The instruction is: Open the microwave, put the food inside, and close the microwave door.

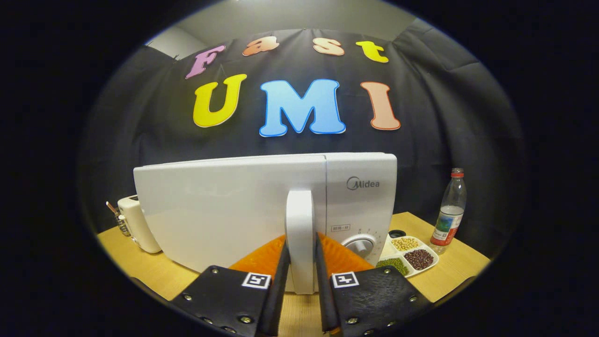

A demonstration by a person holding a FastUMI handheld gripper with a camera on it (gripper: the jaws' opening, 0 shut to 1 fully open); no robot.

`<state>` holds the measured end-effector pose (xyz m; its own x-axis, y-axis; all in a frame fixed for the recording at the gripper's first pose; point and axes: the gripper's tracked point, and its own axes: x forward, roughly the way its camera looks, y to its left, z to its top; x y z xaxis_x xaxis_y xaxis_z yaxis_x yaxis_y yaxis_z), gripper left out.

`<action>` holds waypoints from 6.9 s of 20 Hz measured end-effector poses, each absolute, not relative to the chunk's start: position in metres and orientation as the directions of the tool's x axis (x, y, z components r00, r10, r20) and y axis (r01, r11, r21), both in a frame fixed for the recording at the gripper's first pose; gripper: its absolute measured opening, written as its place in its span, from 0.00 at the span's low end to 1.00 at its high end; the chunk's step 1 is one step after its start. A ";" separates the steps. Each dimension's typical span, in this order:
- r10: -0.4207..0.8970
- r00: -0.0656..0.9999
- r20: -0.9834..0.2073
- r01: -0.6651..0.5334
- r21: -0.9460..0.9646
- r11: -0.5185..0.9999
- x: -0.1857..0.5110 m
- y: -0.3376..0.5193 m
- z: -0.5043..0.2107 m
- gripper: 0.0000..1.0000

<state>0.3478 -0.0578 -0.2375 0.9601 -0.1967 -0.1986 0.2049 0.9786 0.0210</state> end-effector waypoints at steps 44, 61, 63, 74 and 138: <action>0.069 0.985 -0.161 -0.054 0.098 0.994 0.131 0.239 -0.211 0.09; 0.137 0.981 -0.136 -0.119 0.127 0.985 0.100 0.318 -0.190 0.09; 0.231 0.966 -0.117 -0.214 0.144 0.966 0.087 0.326 -0.171 0.09; 0.314 0.948 -0.061 -0.314 0.010 0.949 0.053 0.216 -0.131 0.97; 0.178 0.937 -0.300 0.111 0.739 0.664 0.149 -0.060 -0.257 0.10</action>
<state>0.1486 -0.0603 -0.2567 0.9371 0.1778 -0.3004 0.1109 0.6644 0.7391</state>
